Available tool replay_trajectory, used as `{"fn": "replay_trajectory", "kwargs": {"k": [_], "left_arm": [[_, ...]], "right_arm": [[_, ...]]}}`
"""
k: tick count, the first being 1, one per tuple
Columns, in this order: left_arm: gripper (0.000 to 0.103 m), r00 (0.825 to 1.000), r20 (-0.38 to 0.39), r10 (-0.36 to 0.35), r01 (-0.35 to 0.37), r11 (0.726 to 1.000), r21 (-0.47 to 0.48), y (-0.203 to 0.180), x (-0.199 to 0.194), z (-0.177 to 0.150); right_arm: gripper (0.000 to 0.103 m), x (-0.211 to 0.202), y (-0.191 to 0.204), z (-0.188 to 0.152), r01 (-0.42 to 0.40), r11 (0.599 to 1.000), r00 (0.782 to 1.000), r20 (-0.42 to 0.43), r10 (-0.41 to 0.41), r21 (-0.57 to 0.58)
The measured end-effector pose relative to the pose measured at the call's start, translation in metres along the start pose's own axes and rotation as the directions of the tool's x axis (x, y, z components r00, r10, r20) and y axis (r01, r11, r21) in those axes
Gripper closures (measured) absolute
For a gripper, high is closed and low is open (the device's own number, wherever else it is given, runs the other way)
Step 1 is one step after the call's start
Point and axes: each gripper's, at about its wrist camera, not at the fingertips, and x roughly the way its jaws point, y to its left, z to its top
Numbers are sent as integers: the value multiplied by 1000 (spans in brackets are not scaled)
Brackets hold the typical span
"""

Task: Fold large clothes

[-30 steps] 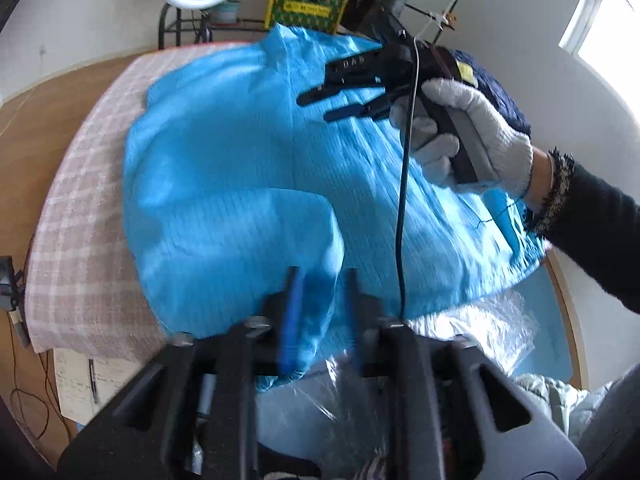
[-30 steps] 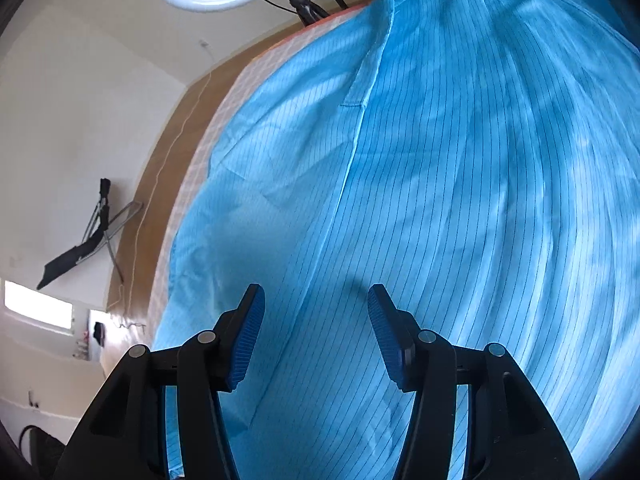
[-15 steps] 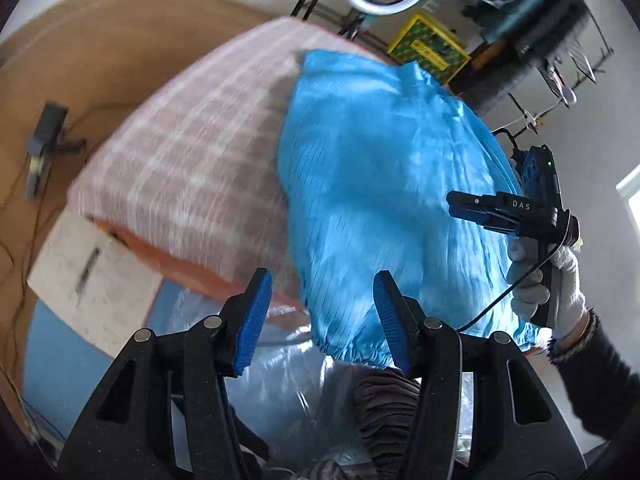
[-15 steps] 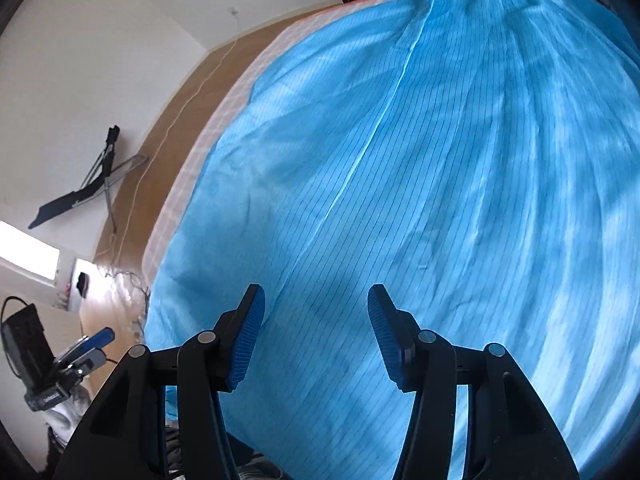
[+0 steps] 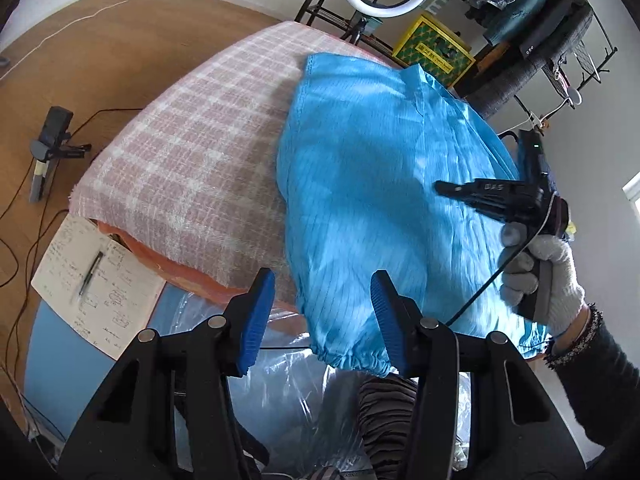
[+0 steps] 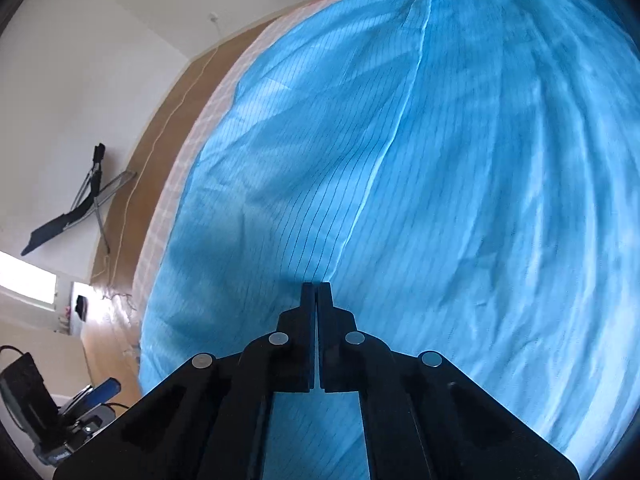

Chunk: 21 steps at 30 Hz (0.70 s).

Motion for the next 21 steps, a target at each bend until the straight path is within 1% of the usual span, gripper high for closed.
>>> {"fn": "replay_trajectory", "kwargs": {"k": [2, 4, 5, 6, 8, 9, 10, 11, 12, 14, 15, 18, 19, 21], "left_arm": [[52, 1000, -2, 3, -3, 1000, -3, 4, 0, -1], [52, 1000, -14, 9, -9, 1000, -7, 7, 3, -3], [52, 1000, -25, 6, -6, 1000, -13, 8, 6, -4], [52, 999, -32, -2, 1, 1000, -20, 8, 7, -5], [52, 1000, -28, -3, 3, 1000, -15, 6, 7, -4], [52, 1000, -22, 0, 0, 1000, -5, 4, 6, -4], [52, 1000, -15, 6, -6, 1000, 7, 2, 4, -4], [52, 1000, -13, 10, -10, 1000, 12, 1, 4, -4], [52, 1000, -13, 10, -10, 1000, 12, 0, 5, -4], [52, 1000, -23, 6, -6, 1000, 6, -1, 8, -5], [52, 1000, -26, 7, -7, 1000, 5, -1, 9, -5], [52, 999, -32, 13, -13, 1000, 3, 1, 11, -6], [52, 999, -33, 13, -13, 1000, 0, 1, 11, -6], [52, 999, -32, 13, -13, 1000, -3, 1, 11, -6]], "right_arm": [[103, -19, -19, 5, 58, 998, 997, 54, -59, 27], [103, -28, -37, 7, 57, 996, 996, 62, -61, 62], [103, -28, -39, 8, 67, 996, 996, 57, -71, 65], [103, -30, -41, 6, 60, 996, 997, 52, -63, 65], [99, -27, -42, -1, -50, 995, 999, 11, 50, 82], [98, -25, -37, -4, -86, 992, 996, -10, 87, 91], [91, -22, -34, -7, -108, 990, 993, -30, 111, 92], [70, -19, -29, -10, -120, 989, 992, -37, 124, 82], [54, -17, -25, -13, -125, 990, 991, -37, 128, 71], [53, -5, -14, -17, -136, 989, 988, -64, 140, 65], [53, -3, -9, -19, -143, 987, 988, -52, 146, 67], [53, 6, -3, -20, -207, 973, 974, -66, 215, 104], [53, 8, 0, -21, -216, 970, 972, -65, 224, 108], [55, 10, 8, -23, -203, 975, 977, -54, 208, 85]]}}
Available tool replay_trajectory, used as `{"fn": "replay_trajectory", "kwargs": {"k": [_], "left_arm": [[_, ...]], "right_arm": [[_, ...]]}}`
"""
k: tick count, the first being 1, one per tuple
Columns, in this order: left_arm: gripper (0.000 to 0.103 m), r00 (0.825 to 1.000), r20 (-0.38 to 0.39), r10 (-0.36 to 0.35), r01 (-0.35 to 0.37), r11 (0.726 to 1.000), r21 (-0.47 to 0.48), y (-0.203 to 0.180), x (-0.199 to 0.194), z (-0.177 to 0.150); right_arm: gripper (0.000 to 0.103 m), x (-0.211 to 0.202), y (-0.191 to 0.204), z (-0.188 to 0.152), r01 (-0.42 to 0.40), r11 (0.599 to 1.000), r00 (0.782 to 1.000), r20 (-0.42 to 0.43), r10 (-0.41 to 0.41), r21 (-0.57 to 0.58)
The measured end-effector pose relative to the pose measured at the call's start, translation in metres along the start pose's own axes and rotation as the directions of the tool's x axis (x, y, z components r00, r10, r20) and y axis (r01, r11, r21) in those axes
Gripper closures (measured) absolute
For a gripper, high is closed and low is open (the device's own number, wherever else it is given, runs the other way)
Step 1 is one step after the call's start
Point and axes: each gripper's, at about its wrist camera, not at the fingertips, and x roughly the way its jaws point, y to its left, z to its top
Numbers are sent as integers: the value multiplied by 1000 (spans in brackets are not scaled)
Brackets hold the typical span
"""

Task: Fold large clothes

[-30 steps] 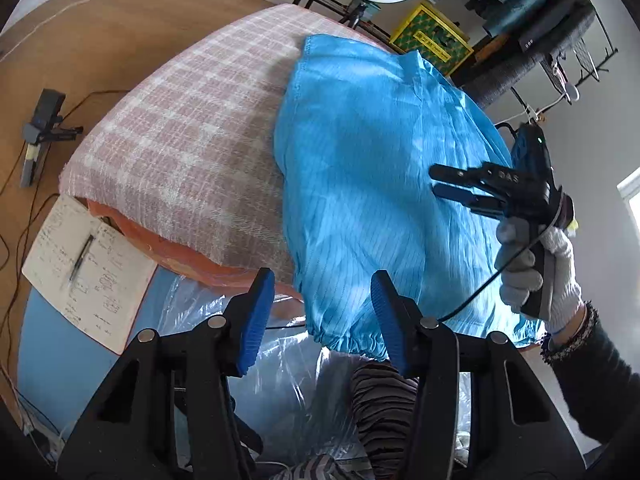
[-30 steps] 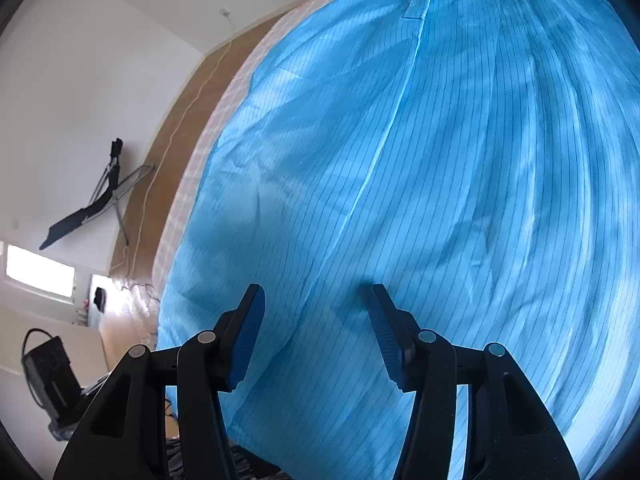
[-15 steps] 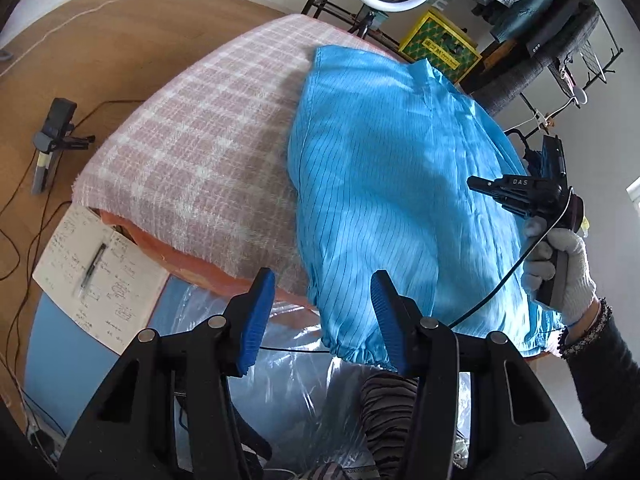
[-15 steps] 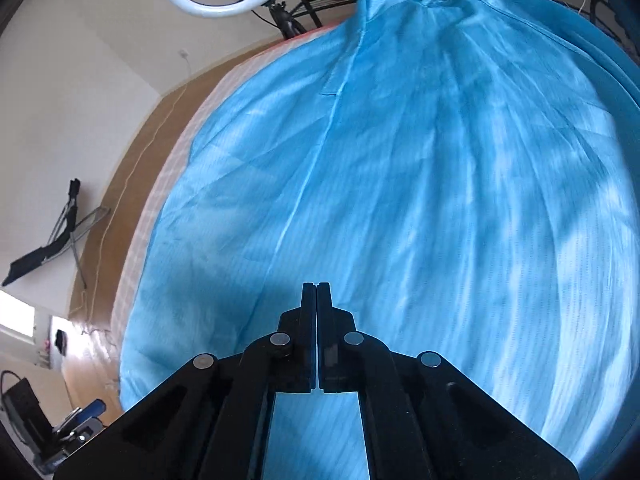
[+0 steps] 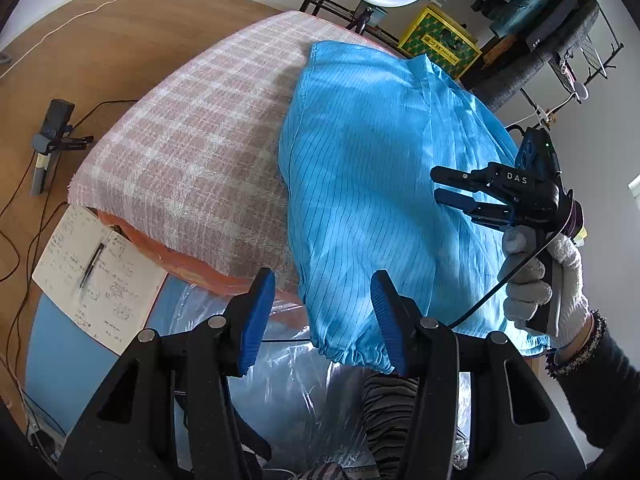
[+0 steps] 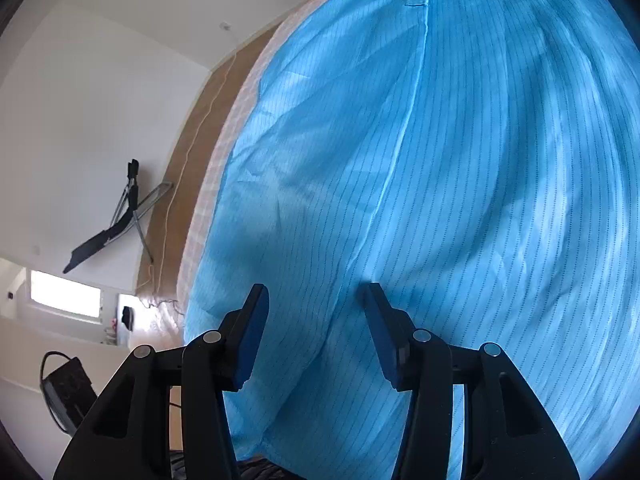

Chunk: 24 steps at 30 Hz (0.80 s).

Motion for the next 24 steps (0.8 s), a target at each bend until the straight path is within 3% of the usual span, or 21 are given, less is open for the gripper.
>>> {"fn": "replay_trajectory", "kwargs": {"k": [2, 3, 4, 6, 9, 14, 17, 24], "left_arm": [[52, 1000, 2, 0, 0, 1000, -3, 0, 0, 1], [52, 1000, 2, -2, 2, 1000, -5, 0, 0, 1], [52, 1000, 3, -2, 2, 1000, -5, -1, 0, 1], [52, 1000, 6, 5, -5, 1000, 3, -2, 0, 2], [52, 1000, 16, 10, -10, 1000, 5, 0, -4, 2], [52, 1000, 23, 7, -6, 999, -44, 14, -7, 3], [52, 1000, 15, -3, 4, 998, -63, 15, -2, 5], [52, 1000, -11, 18, -18, 1000, 2, 4, 6, 0]], "right_arm": [[63, -2, 2, -1, 24, 1000, 1000, 10, -24, -19], [81, 2, 1, 0, 20, 1000, 1000, 1, -20, -15], [93, 8, -2, 1, -2, 1000, 999, -34, 3, 5], [100, 16, -8, 1, -18, 999, 999, -48, 19, 39], [102, 9, -1, 1, 8, 1000, 1000, -3, -8, 11], [103, -23, 0, 4, 124, 991, 990, 80, -120, -53], [103, -23, -12, 2, 128, 991, 990, 62, -125, -45], [99, -8, -5, 3, 191, 975, 982, 18, -190, -115]]}}
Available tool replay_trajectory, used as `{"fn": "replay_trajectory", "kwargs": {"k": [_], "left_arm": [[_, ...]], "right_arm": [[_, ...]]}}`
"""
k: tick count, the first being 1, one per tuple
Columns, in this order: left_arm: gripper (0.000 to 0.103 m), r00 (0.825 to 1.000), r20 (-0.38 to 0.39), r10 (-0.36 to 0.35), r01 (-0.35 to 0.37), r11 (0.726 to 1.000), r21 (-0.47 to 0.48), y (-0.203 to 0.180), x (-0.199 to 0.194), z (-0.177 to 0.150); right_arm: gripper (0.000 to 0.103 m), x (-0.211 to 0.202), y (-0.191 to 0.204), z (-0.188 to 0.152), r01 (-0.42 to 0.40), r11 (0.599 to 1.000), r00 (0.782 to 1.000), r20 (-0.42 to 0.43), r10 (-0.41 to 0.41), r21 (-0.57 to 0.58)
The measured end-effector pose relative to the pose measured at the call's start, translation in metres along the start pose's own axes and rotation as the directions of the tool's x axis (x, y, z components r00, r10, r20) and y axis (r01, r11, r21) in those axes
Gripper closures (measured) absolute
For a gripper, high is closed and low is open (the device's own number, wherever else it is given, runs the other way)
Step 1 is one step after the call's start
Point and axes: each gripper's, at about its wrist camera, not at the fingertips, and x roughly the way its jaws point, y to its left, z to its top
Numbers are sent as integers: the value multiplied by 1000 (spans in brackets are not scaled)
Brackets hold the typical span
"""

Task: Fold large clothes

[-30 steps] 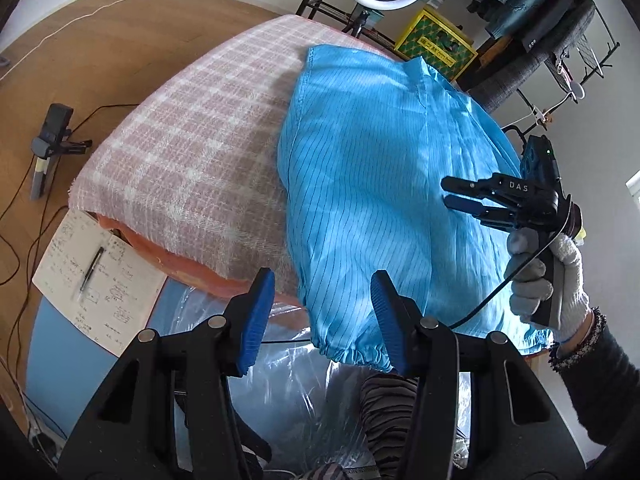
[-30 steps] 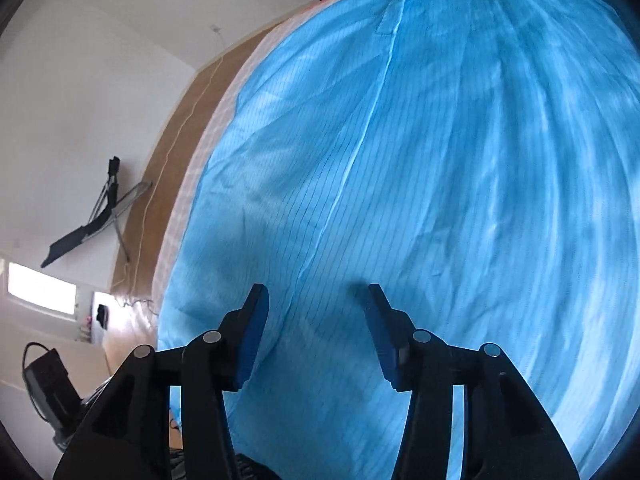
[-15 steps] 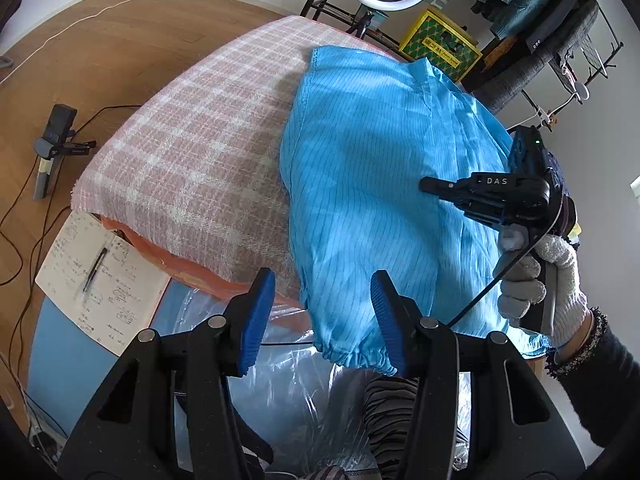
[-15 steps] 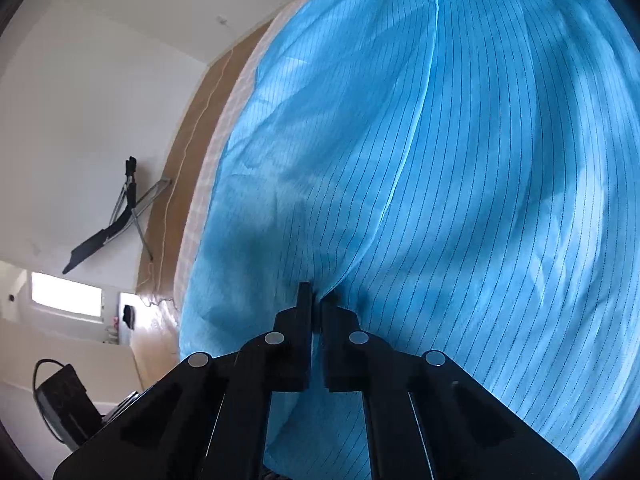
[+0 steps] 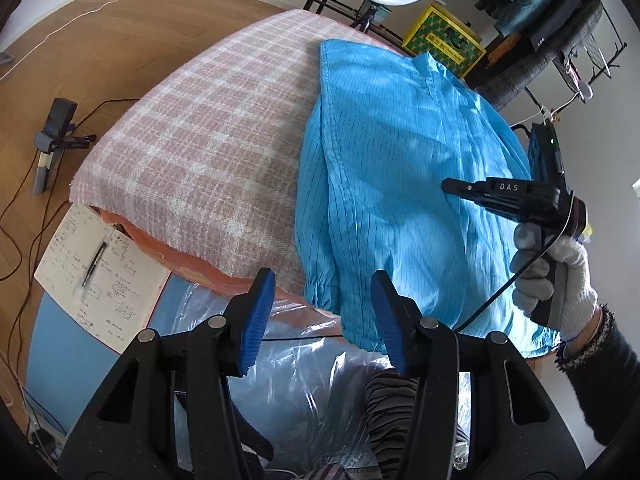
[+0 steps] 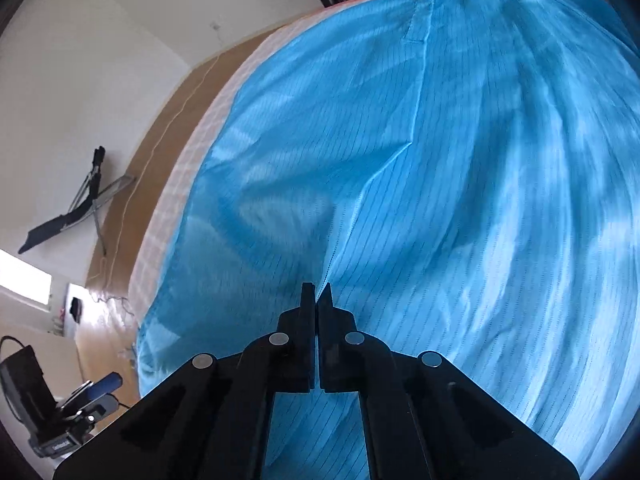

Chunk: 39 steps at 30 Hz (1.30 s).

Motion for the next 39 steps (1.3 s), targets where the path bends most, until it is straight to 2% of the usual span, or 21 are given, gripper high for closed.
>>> {"fn": "replay_trajectory", "kwargs": {"k": [2, 3, 4, 5, 6, 9, 11, 13, 15, 17, 18, 19, 21, 23, 25, 30, 32, 34, 39], "left_arm": [[52, 1000, -8, 0, 0, 1000, -5, 2, 2, -3], [53, 1000, -13, -2, 2, 1000, -8, 4, 3, -5], [59, 1000, -23, -10, 9, 1000, -15, 5, 5, -7], [62, 999, -37, -22, 21, 999, -25, 7, 7, -9], [62, 998, -50, -44, 41, 998, -44, 9, 9, -13], [62, 990, -76, -120, 111, 987, -116, 9, 16, -26], [62, 973, -84, -213, 193, 960, -204, 11, 23, -38], [62, 958, -91, -273, 240, 932, -270, 10, 34, -47], [62, 949, -78, -305, 267, 910, -317, 9, 43, -52], [64, 939, -29, -343, 310, 879, -362, 9, 46, -52], [68, 940, 8, -342, 321, 872, -370, 8, 42, -51], [76, 945, 35, -326, 316, 877, -361, 8, 37, -50], [77, 954, 107, -282, 301, 908, -291, -3, 15, -48], [77, 973, 135, -190, 213, 960, -184, -18, -1, -46], [77, 985, 133, -108, 125, 984, -128, -24, -8, -49], [76, 996, 90, -2, 20, 979, -202, -8, -9, -62], [62, 995, 95, -21, 43, 971, -237, 2, -8, -62], [52, 993, 109, -49, 78, 956, -283, 10, -2, -56], [51, 994, 98, -39, 65, 959, -276, 13, 19, -31]], "right_arm": [[98, -9, 11, -2, 39, 996, 999, 9, -38, -82], [92, -16, 17, -4, 94, 987, 995, 33, -91, -128], [88, -25, 24, -7, 147, 974, 988, 62, -138, -173], [80, -32, 32, -12, 172, 964, 984, 86, -157, -203], [75, -41, 37, -16, 167, 959, 984, 99, -148, -227], [75, -58, 52, -29, 55, 963, 997, 73, -37, -262], [75, -60, 65, -33, -25, 958, 998, 40, 38, -287], [75, -51, 83, -33, -89, 942, 996, -4, 92, -323], [75, -31, 98, -34, -50, 926, 999, -16, 48, -374], [75, -14, 98, -36, 14, 918, 1000, -18, -23, -396], [75, -5, 92, -35, 44, 919, 998, -25, -58, -391], [75, 4, 86, -35, 74, 922, 995, -32, -93, -381], [75, 13, 73, -36, 103, 931, 991, -50, -128, -350], [75, 13, 63, -37, 87, 940, 993, -48, -108, -329], [75, 11, 61, -37, 74, 942, 994, -51, -95, -327], [75, 9, 66, -39, 93, 928, 992, -47, -118, -360], [75, 3, 65, -39, 75, 935, 994, -45, -97, -348], [75, -6, 65, -39, 57, 942, 997, -23, -68, -332], [74, -65, 68, -37, 18, 942, 994, 104, 18, -334]]}}
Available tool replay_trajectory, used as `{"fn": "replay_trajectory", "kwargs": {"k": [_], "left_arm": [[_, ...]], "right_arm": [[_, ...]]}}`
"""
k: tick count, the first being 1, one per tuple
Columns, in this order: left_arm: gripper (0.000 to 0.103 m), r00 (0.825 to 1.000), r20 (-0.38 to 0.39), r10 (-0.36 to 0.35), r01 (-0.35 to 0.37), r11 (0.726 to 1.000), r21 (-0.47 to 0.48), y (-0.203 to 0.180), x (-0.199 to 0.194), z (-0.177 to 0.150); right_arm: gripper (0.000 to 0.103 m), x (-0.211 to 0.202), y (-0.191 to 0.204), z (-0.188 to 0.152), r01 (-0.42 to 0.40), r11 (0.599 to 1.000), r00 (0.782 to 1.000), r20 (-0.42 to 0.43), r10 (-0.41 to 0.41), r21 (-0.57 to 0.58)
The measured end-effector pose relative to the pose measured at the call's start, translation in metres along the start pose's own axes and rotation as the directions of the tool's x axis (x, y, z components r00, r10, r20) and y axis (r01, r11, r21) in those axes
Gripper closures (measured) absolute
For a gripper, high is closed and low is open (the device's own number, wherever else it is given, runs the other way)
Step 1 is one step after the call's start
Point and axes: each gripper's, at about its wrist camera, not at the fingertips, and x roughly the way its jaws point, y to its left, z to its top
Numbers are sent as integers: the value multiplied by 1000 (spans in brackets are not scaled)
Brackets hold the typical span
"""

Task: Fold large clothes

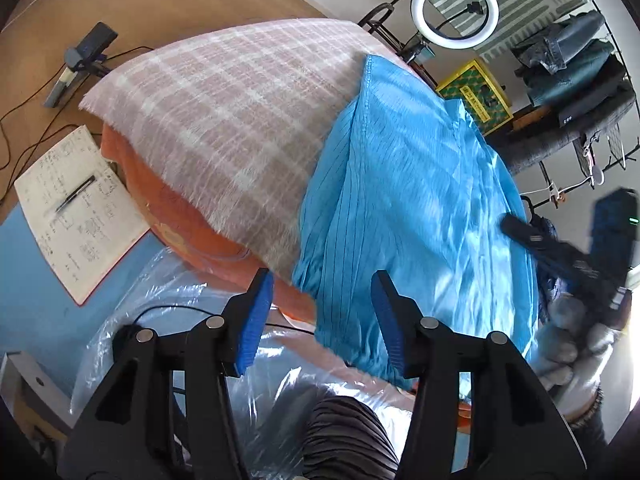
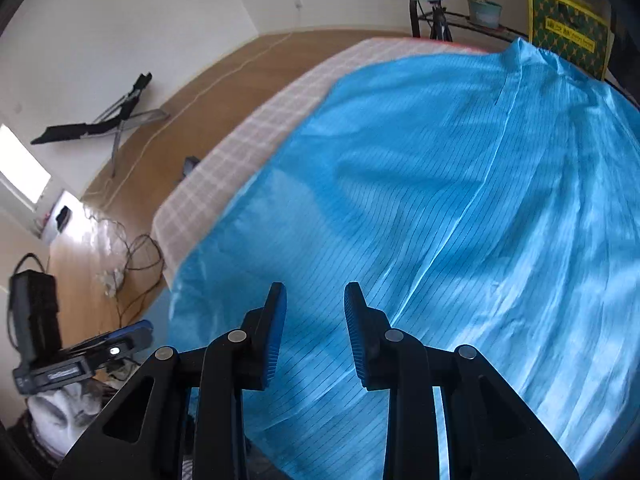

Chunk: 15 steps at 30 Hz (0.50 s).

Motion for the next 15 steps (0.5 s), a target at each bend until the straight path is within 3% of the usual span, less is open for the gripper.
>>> {"fn": "replay_trajectory", "kwargs": {"k": [1, 3, 5, 7, 9, 13, 15], "left_arm": [[51, 1000, 3, -2, 2, 1000, 0, 0, 5, 4], [51, 1000, 3, -9, 9, 1000, -15, 2, 13, 9], [51, 1000, 0, -19, 19, 999, -32, 4, 21, 12], [51, 1000, 1, -22, 22, 999, -33, 5, 24, 13], [51, 1000, -4, -19, 19, 999, -30, 7, 26, 12], [49, 997, -37, -65, 62, 995, -80, 17, 32, 9], [49, 995, -58, -83, 77, 992, -97, 20, 36, 8]], "right_arm": [[71, -14, 1, 4, 7, 1000, 999, 46, -7, -10], [46, -39, 2, 10, 37, 999, 987, 158, -35, -10], [41, -59, 4, 19, 36, 999, 971, 238, -35, 0], [37, -71, 9, 36, 5, 1000, 973, 229, -2, -14], [24, -75, 17, 52, -28, 999, 981, 192, 33, -33], [23, -61, 32, 81, -97, 995, 985, 139, 99, -19], [23, -43, 39, 92, -88, 996, 989, 117, 89, -15]]}}
